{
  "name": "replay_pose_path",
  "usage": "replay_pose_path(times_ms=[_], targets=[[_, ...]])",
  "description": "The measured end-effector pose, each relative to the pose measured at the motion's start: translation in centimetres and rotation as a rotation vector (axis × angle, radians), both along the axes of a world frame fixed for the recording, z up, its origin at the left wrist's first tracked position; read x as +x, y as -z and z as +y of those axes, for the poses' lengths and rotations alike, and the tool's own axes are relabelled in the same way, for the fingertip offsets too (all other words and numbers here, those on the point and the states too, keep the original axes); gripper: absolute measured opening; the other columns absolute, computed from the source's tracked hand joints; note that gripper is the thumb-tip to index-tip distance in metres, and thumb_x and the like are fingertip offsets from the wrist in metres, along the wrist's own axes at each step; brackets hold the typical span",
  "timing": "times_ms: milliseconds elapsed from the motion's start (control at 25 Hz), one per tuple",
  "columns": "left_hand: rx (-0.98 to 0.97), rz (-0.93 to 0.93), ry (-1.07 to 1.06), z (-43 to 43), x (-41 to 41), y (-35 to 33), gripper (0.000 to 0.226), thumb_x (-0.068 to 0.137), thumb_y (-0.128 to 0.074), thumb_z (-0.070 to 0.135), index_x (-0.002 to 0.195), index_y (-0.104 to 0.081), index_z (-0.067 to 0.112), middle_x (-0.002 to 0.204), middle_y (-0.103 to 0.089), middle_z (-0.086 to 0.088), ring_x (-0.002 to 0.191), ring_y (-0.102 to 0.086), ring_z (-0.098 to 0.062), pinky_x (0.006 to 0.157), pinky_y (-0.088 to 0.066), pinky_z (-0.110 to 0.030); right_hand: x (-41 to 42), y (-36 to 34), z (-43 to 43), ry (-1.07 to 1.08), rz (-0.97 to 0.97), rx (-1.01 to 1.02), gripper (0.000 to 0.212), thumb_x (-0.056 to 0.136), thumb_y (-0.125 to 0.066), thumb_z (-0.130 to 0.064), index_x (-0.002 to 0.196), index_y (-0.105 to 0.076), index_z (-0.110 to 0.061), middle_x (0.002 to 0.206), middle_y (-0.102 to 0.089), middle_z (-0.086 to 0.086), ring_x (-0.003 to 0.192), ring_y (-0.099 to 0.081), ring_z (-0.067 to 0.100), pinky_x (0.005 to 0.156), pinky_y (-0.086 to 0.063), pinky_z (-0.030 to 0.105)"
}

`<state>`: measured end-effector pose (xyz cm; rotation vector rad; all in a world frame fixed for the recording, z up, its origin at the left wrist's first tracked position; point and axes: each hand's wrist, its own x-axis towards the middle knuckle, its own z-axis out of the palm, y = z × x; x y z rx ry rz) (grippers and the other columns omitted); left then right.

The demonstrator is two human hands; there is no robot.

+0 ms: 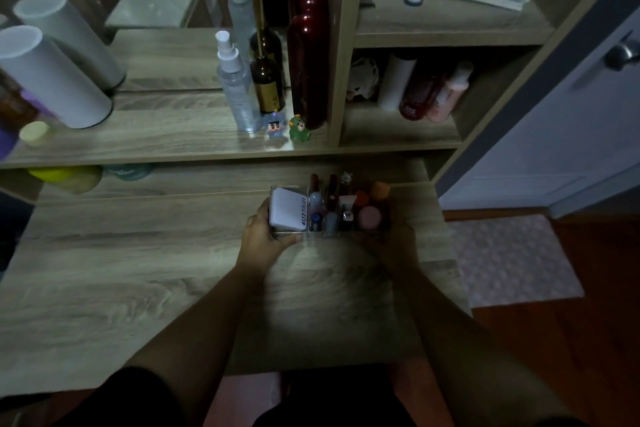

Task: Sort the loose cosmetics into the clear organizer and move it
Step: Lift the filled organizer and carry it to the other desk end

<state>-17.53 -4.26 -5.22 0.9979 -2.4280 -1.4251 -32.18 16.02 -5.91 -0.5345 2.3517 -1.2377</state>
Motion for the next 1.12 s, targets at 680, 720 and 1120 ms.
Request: replay_pose_path(times_ms=[680, 720, 1120], targets=[[0.054, -0.080, -0.043, 0.2, -0.8, -2.0, 0.084, 0.068, -0.083, 0.014, 0.135, -0.032, 0.016, 0.128, -0.053, -0.013, 0.113, -0.057, -0.025, 0.083, -0.052, -0.028, -1.0, -0.7, -0.3, -0.089, 0.015, 0.116, 0.079, 0.077, -0.076, -0.022, 0.142, -0.031, -0.010, 0.138, -0.047, 0.015, 0.123, -0.049, 0.030, 0.098, -0.041, 0.032], [0.058, -0.089, -0.050, 0.3, -0.6, -2.5, 0.088, 0.069, -0.081, 0.016, 0.139, -0.028, 0.017, 0.132, -0.049, -0.014, 0.117, -0.054, -0.029, 0.090, -0.052, -0.035, -0.6, -1.1, 0.0, -0.080, 0.043, 0.111, 0.075, 0.078, -0.075, -0.022, 0.140, -0.035, -0.009, 0.134, -0.050, 0.014, 0.119, -0.051, 0.029, 0.091, -0.041, 0.024], [-0.299, -0.176, 0.119, 5.2, 2.2, -7.9, 0.060, 0.090, -0.057, 0.030, 0.138, -0.033, 0.004, 0.143, -0.042, -0.021, 0.129, -0.040, -0.036, 0.105, -0.039, -0.047, 4.9, -7.3, 3.6, -0.179, 0.284, 0.035, 0.044, 0.090, -0.058, -0.023, 0.129, -0.045, -0.008, 0.125, -0.055, 0.011, 0.112, -0.054, 0.020, 0.098, -0.041, 0.031]])
